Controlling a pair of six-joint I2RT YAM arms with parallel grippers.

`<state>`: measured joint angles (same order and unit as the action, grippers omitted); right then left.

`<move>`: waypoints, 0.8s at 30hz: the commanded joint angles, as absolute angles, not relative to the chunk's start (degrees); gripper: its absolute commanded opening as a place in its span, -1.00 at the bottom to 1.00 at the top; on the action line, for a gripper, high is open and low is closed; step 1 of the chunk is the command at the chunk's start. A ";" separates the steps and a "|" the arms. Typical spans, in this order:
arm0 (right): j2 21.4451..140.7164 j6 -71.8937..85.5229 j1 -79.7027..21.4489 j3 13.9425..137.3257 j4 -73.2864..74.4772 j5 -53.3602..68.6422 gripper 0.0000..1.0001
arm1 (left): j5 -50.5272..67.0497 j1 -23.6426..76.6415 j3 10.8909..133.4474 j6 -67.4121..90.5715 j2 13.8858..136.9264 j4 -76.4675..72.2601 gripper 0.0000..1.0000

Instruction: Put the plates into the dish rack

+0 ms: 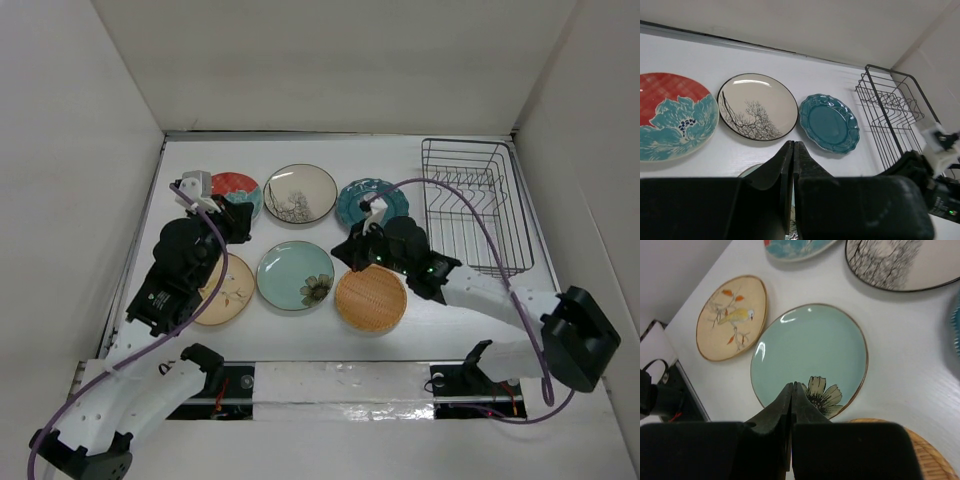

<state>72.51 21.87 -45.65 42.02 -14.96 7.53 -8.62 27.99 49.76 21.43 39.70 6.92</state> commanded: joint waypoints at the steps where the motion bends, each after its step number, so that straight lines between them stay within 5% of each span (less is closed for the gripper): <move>1: 79.94 23.55 -44.56 46.22 -14.94 17.38 -1.00 | -7.21 27.69 50.81 18.64 39.12 4.22 -1.00; 4: 85.58 24.52 -44.56 48.25 -16.87 19.24 -0.84 | -7.65 27.69 48.52 17.14 37.18 1.95 -1.00; 7: 89.29 24.35 -43.42 51.40 -16.18 18.37 -0.46 | -6.86 27.69 47.11 15.56 36.56 0.35 -1.00; 9: 92.71 24.26 -42.55 52.99 -15.74 18.98 -0.06 | -5.20 27.69 46.41 14.34 37.09 -1.75 -0.75; 14: 97.90 22.50 -40.25 57.21 -11.78 16.70 0.02 | -4.13 27.69 43.96 12.75 37.53 -4.74 -0.43; 24: 105.73 19.78 -38.23 60.20 -6.33 18.10 0.04 | -1.15 27.69 39.82 10.90 36.48 -8.09 -0.33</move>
